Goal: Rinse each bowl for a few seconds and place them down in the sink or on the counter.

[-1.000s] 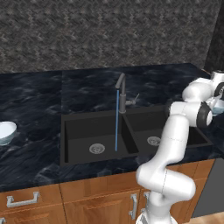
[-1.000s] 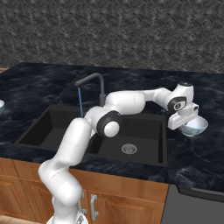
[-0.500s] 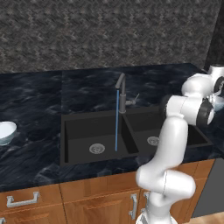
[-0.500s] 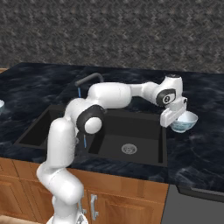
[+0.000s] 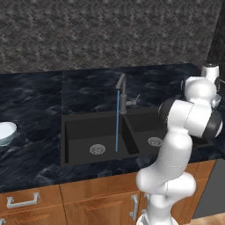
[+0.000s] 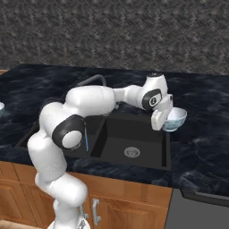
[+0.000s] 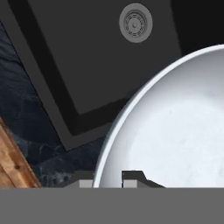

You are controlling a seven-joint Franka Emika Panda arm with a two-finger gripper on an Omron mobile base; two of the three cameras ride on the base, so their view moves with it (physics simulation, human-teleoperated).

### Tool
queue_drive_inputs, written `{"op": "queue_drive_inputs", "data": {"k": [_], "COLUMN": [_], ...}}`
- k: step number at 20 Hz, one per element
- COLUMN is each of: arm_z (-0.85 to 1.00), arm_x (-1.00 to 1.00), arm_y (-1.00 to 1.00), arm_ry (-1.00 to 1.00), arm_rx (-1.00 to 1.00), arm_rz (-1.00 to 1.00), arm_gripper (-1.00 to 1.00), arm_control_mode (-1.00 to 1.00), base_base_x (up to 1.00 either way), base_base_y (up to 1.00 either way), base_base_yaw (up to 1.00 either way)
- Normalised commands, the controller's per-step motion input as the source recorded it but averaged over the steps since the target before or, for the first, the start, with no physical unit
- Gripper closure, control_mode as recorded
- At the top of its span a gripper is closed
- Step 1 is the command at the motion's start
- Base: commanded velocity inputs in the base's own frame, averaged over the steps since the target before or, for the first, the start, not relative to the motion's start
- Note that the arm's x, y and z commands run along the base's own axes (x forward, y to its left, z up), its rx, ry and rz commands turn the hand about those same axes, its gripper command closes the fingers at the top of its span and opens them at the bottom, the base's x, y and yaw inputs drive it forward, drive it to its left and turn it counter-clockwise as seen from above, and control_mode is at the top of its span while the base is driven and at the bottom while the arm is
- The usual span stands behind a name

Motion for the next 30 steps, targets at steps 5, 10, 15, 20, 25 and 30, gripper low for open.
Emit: {"op": "queue_drive_inputs", "data": {"k": [5,10,15,20,25,30], "arm_z": [0.24,0.24,0.1,0.0,0.0,0.0], "arm_x": [-0.16,-0.02,0.0,0.0,0.0,0.0], "arm_y": [0.49,0.49,0.51,0.45,0.49,0.49], "arm_ry": [0.09,0.1,0.07,0.01,0.0,-0.03], "arm_rx": [0.0,0.03,0.03,0.06,0.07,0.06], "arm_rz": [0.22,0.23,0.22,0.15,0.12,0.11], "arm_gripper": [1.0,1.0,1.0,1.0,1.0,1.0], "arm_control_mode": [-1.0,-1.0,-1.0,-1.0,-1.0,-1.0], "base_base_x": [0.0,0.0,0.0,0.0,0.0,0.0], "base_base_y": [0.0,0.0,0.0,0.0,0.0,0.0], "base_base_yaw": [0.0,0.0,0.0,0.0,0.0,0.0]}}
